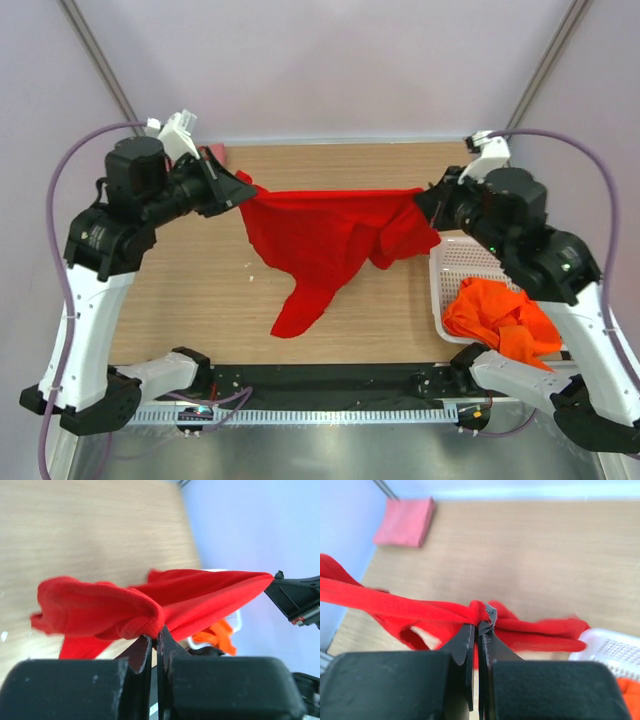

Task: Fold and stack the t-shirts
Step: Move the tshirt to the center of the board, then flatten the tshirt out

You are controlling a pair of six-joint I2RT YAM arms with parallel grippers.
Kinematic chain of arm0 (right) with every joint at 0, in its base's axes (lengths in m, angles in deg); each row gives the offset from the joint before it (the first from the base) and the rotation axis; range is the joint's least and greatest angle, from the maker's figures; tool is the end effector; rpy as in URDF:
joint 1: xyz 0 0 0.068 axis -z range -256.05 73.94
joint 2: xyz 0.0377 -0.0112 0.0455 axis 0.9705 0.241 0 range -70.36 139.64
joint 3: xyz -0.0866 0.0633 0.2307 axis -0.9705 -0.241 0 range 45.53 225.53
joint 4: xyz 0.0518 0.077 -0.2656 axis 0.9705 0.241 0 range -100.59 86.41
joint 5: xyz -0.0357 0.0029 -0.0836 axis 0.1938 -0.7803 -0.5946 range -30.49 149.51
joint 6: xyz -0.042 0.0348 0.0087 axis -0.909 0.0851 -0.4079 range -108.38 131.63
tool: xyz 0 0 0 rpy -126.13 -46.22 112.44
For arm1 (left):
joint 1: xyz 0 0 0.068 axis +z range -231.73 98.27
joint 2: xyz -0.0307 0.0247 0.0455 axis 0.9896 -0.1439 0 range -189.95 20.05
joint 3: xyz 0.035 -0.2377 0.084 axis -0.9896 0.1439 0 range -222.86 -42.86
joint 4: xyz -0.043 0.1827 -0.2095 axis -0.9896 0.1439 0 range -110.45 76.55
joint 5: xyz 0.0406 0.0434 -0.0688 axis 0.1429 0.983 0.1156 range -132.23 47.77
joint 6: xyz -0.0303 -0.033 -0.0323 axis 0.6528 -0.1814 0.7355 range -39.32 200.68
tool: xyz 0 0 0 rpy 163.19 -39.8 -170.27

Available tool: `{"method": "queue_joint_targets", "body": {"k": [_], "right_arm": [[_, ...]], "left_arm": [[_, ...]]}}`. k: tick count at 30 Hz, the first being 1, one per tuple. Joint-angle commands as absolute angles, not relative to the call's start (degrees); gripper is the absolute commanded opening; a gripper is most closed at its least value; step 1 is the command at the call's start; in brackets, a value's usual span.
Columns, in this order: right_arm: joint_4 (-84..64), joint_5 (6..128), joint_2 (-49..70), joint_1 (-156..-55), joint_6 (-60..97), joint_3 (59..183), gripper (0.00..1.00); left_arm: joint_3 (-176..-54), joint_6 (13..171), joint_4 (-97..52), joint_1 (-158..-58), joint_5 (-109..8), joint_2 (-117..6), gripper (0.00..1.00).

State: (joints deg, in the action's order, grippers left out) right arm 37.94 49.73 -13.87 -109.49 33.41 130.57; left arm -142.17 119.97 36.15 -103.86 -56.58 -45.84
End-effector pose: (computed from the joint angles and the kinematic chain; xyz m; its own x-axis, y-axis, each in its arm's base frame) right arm 0.1656 0.1017 0.4597 -0.4169 0.1630 -0.8942 -0.2747 0.9152 0.2949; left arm 0.1913 -0.0879 0.4904 -0.6470 -0.3991 -0.6497 0.2149 0.7221 -0.6576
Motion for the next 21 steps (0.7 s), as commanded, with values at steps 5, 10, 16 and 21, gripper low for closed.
{"method": "queue_joint_targets", "body": {"k": [5,10,16,21], "right_arm": [[44.4,46.8,-12.4,-109.4,23.3,147.0,0.01],[46.8,63.5,-8.5,-109.4,21.7,147.0,0.02],[36.7,84.2,-3.9,-109.4,30.8,130.0,0.02],[31.3,85.0,8.4,-109.7,35.5,128.0,0.02]], "left_arm": [[-159.0,119.2,41.0,-103.7,-54.4,-47.8,0.00],[-157.2,120.0,44.7,-103.6,-44.5,-46.7,0.00],[-135.6,124.3,53.1,-103.1,-32.6,-42.6,0.00],[-126.9,123.8,54.5,-94.6,-28.1,-43.0,0.00]]}}
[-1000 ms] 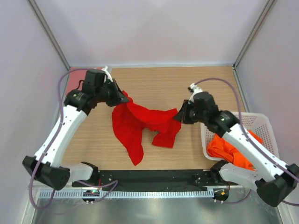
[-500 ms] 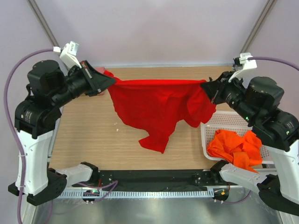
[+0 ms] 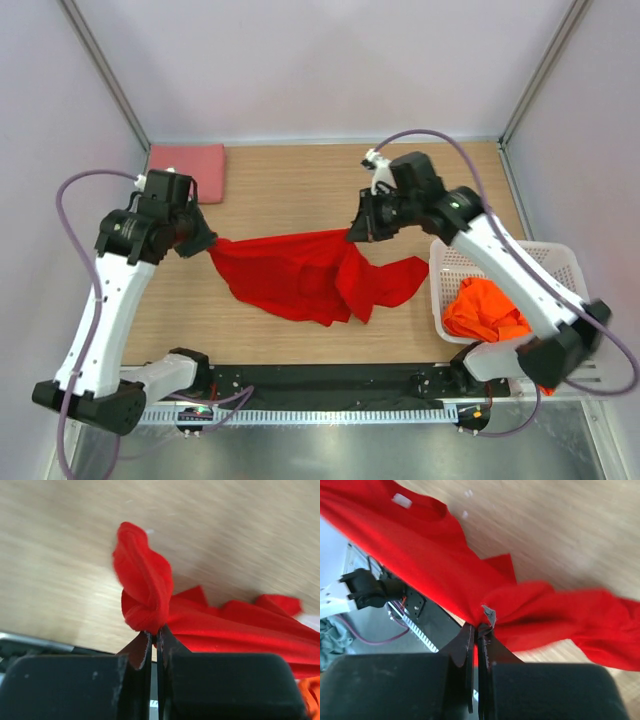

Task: Fold and stack the t-shirts
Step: Flatten the tshirt out

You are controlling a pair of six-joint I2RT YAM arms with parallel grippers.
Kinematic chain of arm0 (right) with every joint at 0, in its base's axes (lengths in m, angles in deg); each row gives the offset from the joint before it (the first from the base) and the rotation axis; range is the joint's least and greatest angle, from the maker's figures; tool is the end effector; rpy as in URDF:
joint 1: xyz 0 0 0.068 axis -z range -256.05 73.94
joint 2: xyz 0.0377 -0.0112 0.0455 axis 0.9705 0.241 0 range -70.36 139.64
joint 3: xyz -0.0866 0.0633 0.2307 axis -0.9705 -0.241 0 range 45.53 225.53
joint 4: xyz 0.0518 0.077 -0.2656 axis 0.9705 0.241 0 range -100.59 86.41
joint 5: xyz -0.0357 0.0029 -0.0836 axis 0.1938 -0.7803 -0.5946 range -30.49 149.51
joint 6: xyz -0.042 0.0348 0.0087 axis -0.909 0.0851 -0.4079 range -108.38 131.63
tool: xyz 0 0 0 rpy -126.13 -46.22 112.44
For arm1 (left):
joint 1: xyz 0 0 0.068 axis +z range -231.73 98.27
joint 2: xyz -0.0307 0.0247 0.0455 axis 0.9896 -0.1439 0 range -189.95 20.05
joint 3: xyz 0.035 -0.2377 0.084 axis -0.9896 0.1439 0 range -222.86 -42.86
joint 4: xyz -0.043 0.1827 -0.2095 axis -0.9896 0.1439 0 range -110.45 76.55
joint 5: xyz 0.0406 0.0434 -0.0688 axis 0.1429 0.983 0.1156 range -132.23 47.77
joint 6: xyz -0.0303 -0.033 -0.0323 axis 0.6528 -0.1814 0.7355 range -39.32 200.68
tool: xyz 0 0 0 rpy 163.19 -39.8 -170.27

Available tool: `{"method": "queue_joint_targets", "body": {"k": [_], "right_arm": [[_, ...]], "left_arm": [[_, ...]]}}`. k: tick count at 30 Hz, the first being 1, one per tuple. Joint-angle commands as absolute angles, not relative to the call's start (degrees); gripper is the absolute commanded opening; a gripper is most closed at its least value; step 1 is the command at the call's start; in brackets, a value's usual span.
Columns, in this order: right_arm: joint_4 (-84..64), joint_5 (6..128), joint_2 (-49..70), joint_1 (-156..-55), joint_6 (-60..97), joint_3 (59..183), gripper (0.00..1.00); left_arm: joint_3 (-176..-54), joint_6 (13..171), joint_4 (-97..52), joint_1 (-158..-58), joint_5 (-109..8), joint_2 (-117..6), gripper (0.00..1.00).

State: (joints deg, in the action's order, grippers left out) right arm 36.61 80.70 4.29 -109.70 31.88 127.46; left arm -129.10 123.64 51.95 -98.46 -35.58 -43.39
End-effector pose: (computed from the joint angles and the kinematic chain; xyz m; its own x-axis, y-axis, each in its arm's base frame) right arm 0.2382 0.1749 0.3730 -0.7600 -0.1180 -0.6391 -0.5162 0.7072 0.4832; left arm 0.1971 -0.0547 0.4064 -0.6797 -0.5024 -0.5344 -0.3403 0.8614 -0.3770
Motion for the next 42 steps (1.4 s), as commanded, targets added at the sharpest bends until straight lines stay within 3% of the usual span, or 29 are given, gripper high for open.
{"method": "queue_joint_targets", "body": {"k": [1,10,16,21,25,29,32,35,42], "right_arm": [[31.5,83.9,9.8,-109.7,35.6,129.7,0.02],[35.4,80.0,11.9,-109.7,33.7,133.7,0.02],[34.5,70.8,11.1,-109.2,32.0,138.5,0.02],[33.4,69.4,16.2,-101.3,31.1,148.1,0.02],[36.3,66.7,21.6,-96.3,28.9,162.2,0.02],[37.1,68.7,23.3,-95.4,29.8,170.3,0.01],[37.7,70.5,22.7,-95.5,31.6,173.8,0.01],[39.1,72.9,20.9,-96.1,32.6,174.6,0.02],[48.2,73.7,13.8,-105.2,29.7,163.7,0.01]], "left_arm": [[-126.4,123.5,54.0,-93.0,-28.3,-43.3,0.00],[-132.9,123.1,51.4,-89.7,-30.5,-44.3,0.00],[-134.9,124.9,45.9,-89.6,-34.0,-43.4,0.00],[-138.5,126.0,33.4,-89.5,-39.1,-48.1,0.00],[-145.1,126.5,26.6,-88.0,-45.1,-55.3,0.01],[-162.4,126.8,24.9,-85.3,-52.1,-64.3,0.00],[-167.9,127.4,23.8,-84.5,-55.5,-66.5,0.00],[-162.8,128.1,23.7,-84.5,-56.6,-61.6,0.00],[-130.3,125.4,32.7,-84.5,-53.2,-40.6,0.00]]}}
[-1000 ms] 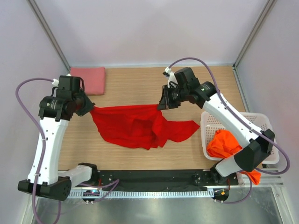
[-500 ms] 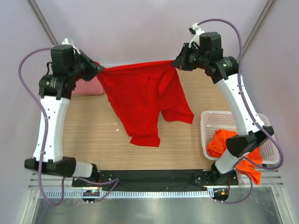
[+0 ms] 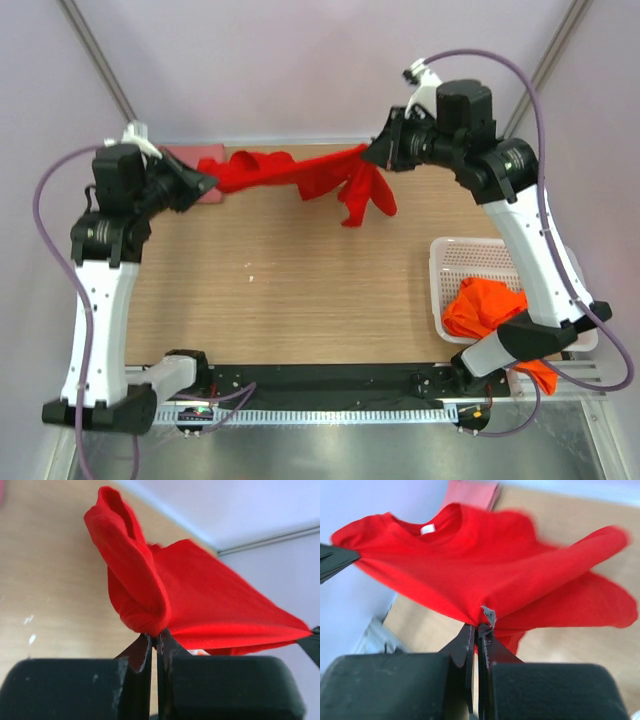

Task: Fold and stack the t-shirts
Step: Flatten the tshirt out

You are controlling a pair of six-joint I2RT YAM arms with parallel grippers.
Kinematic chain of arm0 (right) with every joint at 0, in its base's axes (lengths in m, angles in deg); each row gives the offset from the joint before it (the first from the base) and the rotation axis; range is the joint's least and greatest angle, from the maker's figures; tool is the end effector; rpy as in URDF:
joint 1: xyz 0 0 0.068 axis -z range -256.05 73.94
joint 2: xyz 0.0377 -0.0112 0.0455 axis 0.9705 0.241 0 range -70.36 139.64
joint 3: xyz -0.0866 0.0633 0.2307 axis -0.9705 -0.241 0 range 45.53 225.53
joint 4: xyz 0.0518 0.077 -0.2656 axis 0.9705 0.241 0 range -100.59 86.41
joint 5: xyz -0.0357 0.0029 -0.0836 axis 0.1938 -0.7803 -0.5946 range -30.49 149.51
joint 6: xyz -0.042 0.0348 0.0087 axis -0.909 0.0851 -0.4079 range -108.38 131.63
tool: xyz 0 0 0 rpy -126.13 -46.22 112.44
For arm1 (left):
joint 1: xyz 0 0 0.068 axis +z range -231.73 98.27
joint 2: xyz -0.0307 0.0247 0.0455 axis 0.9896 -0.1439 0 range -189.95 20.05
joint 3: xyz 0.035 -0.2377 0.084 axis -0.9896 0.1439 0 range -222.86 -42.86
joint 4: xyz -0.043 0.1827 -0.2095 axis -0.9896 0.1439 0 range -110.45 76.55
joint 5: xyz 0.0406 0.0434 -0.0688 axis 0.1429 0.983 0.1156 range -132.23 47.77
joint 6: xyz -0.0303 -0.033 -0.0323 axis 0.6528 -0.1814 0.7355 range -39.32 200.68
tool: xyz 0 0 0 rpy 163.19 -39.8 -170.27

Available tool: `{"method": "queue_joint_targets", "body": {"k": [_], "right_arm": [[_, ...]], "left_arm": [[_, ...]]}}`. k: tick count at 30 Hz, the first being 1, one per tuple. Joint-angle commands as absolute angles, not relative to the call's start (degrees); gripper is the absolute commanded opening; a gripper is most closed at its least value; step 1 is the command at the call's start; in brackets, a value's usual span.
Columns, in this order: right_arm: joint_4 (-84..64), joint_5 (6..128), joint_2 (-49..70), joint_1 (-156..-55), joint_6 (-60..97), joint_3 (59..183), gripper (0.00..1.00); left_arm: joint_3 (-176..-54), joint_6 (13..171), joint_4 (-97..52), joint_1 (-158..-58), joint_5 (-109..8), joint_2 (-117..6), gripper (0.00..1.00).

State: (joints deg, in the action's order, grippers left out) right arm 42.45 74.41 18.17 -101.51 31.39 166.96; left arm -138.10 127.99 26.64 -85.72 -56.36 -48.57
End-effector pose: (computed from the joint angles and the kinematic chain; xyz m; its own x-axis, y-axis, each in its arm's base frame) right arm 0.2741 0.1412 0.5153 -0.5068 0.1207 -0.8535 -0.4909 0.7735 0.4009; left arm 0.2438 -0.0262 0.4760 -0.4539 -0.6828 -0.5725 -0.0560 0.6631 -0.7464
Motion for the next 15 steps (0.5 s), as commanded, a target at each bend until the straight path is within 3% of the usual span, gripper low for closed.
{"method": "queue_joint_targets", "body": {"k": [1,8,15], "right_arm": [[49.9,73.9,13.1,-106.0,30.0,160.4,0.01],[46.2,73.0,8.8,-108.9,32.8,145.1,0.02],[37.0,77.0,22.3,-109.0,33.3,133.6,0.01]], "left_arm": [[-126.2,125.0,34.5,-84.5,-52.6,-38.8,0.00],[-120.2,120.5,42.0,-84.5,-47.4,-34.3,0.00],[-107.6,121.3,35.1,-84.5,-53.0,-48.4,0.00]]}}
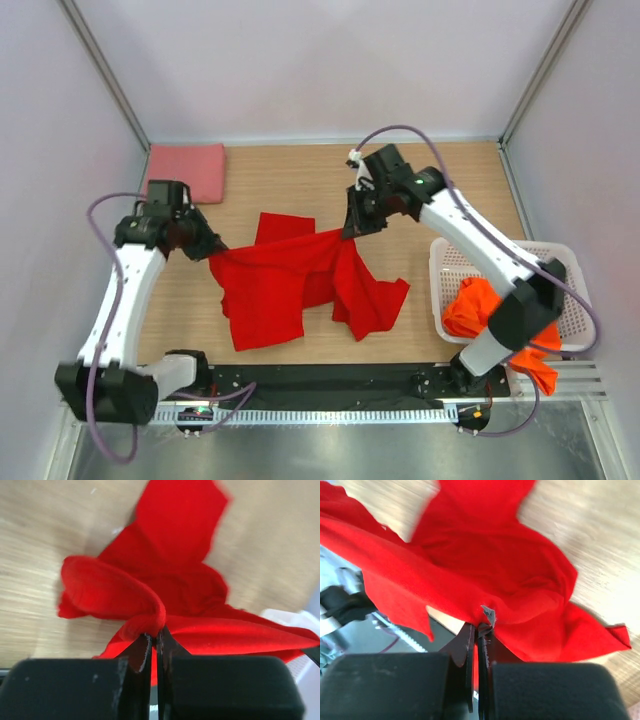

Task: Fold and stack the t-shirts
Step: Flatten the tshirt out

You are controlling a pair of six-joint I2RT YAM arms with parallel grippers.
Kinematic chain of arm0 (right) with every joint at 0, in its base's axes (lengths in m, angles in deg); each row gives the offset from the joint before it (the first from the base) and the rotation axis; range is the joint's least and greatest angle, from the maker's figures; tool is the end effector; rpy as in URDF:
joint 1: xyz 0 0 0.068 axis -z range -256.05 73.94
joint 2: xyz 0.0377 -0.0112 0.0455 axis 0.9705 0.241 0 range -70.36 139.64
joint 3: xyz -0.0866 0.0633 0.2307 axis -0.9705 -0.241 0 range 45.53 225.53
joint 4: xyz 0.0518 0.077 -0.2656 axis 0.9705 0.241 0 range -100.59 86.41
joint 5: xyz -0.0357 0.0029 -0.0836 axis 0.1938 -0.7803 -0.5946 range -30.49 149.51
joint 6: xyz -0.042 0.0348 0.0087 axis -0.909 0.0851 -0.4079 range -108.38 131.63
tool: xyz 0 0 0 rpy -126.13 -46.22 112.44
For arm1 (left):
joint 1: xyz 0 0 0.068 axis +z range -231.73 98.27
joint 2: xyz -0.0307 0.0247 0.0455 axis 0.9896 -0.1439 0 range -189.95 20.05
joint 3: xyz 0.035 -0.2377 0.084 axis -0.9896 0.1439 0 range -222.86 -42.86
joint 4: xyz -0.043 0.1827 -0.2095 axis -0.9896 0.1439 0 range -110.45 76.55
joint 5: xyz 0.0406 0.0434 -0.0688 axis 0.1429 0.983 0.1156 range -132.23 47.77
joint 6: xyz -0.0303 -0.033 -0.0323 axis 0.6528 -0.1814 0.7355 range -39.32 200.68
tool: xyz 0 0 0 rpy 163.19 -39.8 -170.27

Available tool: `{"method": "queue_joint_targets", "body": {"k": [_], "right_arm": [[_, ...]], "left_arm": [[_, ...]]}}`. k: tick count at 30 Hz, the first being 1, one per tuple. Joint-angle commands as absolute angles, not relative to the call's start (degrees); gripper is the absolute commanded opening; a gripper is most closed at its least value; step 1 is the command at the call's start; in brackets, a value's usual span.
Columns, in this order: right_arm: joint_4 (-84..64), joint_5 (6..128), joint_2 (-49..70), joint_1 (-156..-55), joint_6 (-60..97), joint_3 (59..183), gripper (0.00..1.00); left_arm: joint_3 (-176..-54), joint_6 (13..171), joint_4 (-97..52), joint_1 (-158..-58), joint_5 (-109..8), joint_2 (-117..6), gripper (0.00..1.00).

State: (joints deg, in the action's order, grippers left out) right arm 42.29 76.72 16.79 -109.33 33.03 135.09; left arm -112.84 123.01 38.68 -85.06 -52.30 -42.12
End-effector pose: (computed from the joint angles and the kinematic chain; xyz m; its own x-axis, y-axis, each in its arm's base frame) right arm 0.2791 0.1965 0.3445 -0.8491 -0.1403 -0.5092 -0.3991 0.8018 0.4448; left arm 0.2296 -0.0199 0.3392 -0.6882 -0.6240 -0.3701 -0.4018 0.7526 -0.5217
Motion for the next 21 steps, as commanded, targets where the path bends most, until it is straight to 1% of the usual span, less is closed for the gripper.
{"method": "queue_joint_targets", "body": {"k": [1,5,7,9,10,11,13,15,16,17,18,19,20,21], "right_arm": [[37.6,76.7,26.5,-108.9,33.0,133.8,0.01],[38.9,73.8,35.2,-109.0,31.1,137.8,0.02],[41.2,69.7,38.5,-109.0,29.7,141.8,0.03],[43.4,65.4,42.7,-108.8,28.9,146.2,0.07],[46.4,63.8,43.9,-108.9,28.3,147.7,0.20],[48.0,62.1,45.6,-108.9,28.0,149.1,0.27],[51.3,56.3,45.3,-108.8,27.5,150.6,0.41],[51.8,53.8,41.6,-108.9,26.9,147.5,0.45],[51.1,52.6,40.0,-109.1,27.0,145.7,0.47],[50.8,52.6,38.2,-108.9,27.3,143.8,0.48],[50.3,53.0,34.0,-109.0,27.7,140.0,0.49],[49.6,54.0,32.1,-109.3,27.9,137.8,0.49],[49.2,55.8,29.8,-109.7,28.1,135.6,0.49],[48.7,56.4,25.7,-110.2,29.1,131.0,0.50]], "left_arm": [[-107.1,121.2,33.3,-84.5,-53.0,-50.0,0.00],[-108.9,120.6,30.0,-84.5,-53.0,-61.2,0.02],[-112.3,120.1,29.6,-84.5,-52.2,-64.7,0.06],[-115.4,119.4,30.8,-84.5,-51.3,-68.3,0.12],[-118.4,119.2,31.6,-84.5,-50.7,-68.9,0.30],[-119.6,119.1,32.9,-84.5,-49.0,-69.1,0.44],[-120.0,119.0,35.4,-84.5,-47.8,-66.8,0.68],[-117.5,119.4,36.8,-84.5,-47.5,-61.8,0.78],[-115.7,119.8,37.1,-84.5,-48.2,-60.0,0.79],[-110.8,120.3,37.1,-84.5,-50.3,-58.1,0.79],[-107.8,121.6,37.1,-84.6,-51.4,-55.7,0.78],[-105.0,122.5,36.7,-84.7,-52.7,-51.2,0.72],[-98.9,123.4,36.5,-84.8,-53.9,-48.6,0.69],[-96.4,125.3,36.5,-85.3,-55.5,-46.3,0.67]]}}
